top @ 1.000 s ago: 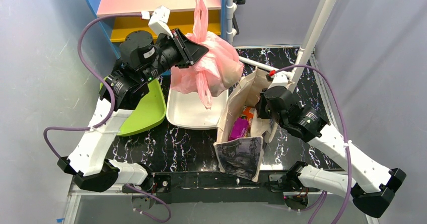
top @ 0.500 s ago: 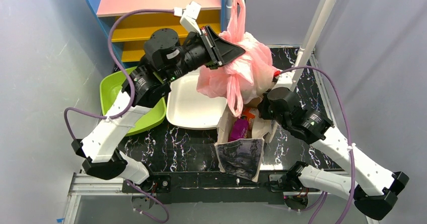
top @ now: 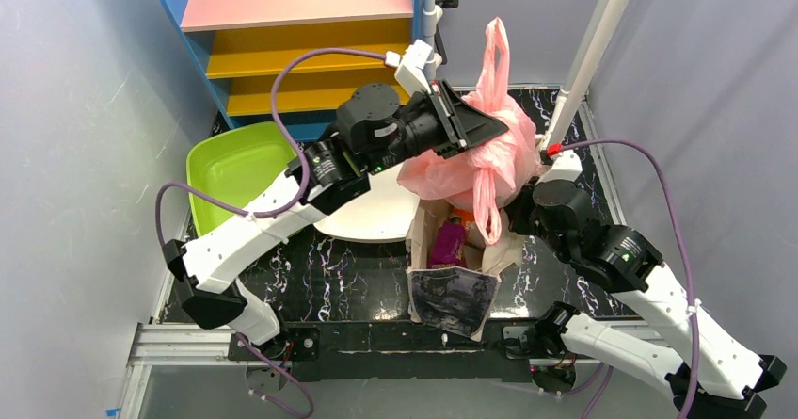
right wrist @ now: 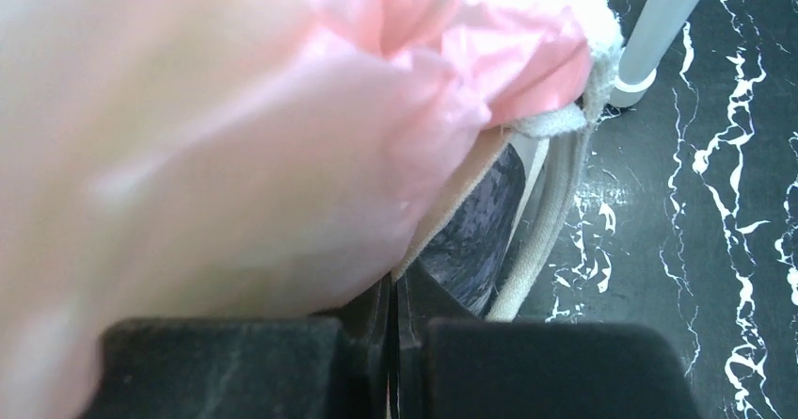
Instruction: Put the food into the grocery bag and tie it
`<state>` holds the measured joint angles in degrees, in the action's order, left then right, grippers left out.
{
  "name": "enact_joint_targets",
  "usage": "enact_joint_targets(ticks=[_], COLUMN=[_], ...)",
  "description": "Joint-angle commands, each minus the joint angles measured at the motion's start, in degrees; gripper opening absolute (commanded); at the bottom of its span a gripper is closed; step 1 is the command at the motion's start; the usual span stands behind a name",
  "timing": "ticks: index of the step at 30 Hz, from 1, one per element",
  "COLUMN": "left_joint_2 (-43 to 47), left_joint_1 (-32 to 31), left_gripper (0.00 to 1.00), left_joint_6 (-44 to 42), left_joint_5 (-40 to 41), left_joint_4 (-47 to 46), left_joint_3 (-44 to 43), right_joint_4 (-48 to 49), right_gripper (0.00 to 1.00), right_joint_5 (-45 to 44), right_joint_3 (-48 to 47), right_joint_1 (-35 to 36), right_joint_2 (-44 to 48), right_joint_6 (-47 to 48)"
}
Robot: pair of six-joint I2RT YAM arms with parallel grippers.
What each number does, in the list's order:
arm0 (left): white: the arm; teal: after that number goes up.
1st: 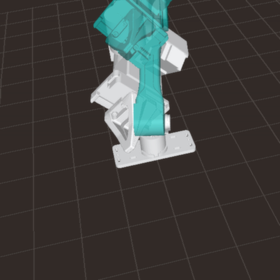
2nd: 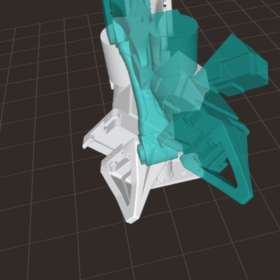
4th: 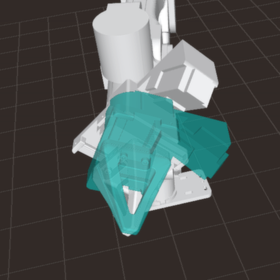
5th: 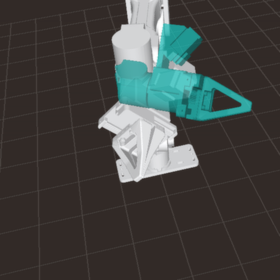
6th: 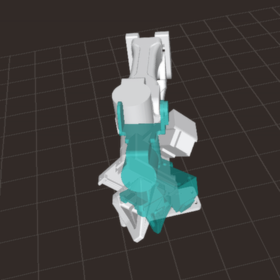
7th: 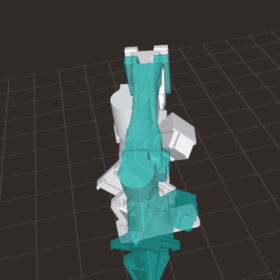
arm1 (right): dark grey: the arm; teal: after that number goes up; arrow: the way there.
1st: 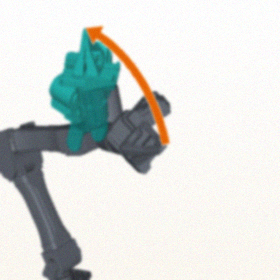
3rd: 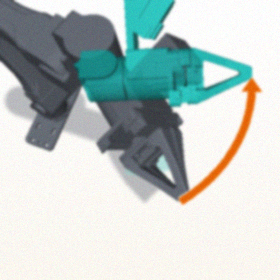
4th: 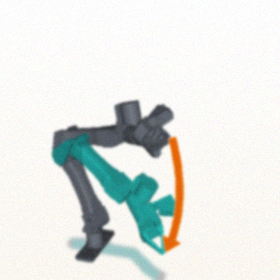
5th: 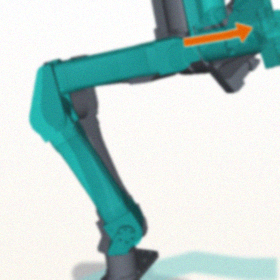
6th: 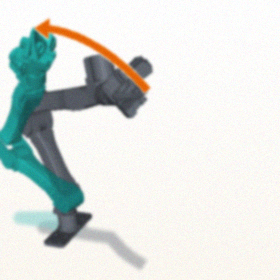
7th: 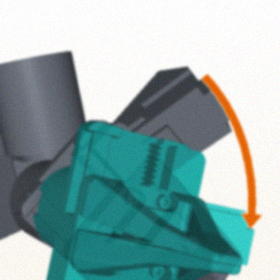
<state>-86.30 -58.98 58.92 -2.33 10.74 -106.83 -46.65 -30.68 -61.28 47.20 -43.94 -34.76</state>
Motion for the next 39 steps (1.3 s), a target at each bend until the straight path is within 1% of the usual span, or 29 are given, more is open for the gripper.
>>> enact_joint_targets(ticks=[1, 8, 21, 39], left_joint_2=[-1.2, -2.0, -0.7, -0.9], left_joint_1=[-2.3, -4.3, -4.5, -4.5], left_gripper=[0.0, 0.0, 0.0, 0.0], left_joint_6=[1.4, 0.9, 0.4, -2.0], left_joint_5=[2.4, 6.1, 9.0, 10.3], left_joint_4=[-3.4, -3.4, -4.3, -5.6], left_joint_3=[0.7, 5.6, 16.4, 21.6], right_joint_4=[1.0, 0.1, 0.6, 1.3], right_gripper=[0.01, 0.01, 0.01, 0.01], right_joint_5=[-4.3, -4.8, -4.7, -4.6], right_joint_3=[0.1, 0.6, 1.2, 1.1], right_joint_1=[-0.4, -0.4, -0.4, -0.4], right_joint_2=[2.8, 4.6, 5.6, 5.8], right_joint_6=[-0.5, -0.7, -0.4, 0.4])
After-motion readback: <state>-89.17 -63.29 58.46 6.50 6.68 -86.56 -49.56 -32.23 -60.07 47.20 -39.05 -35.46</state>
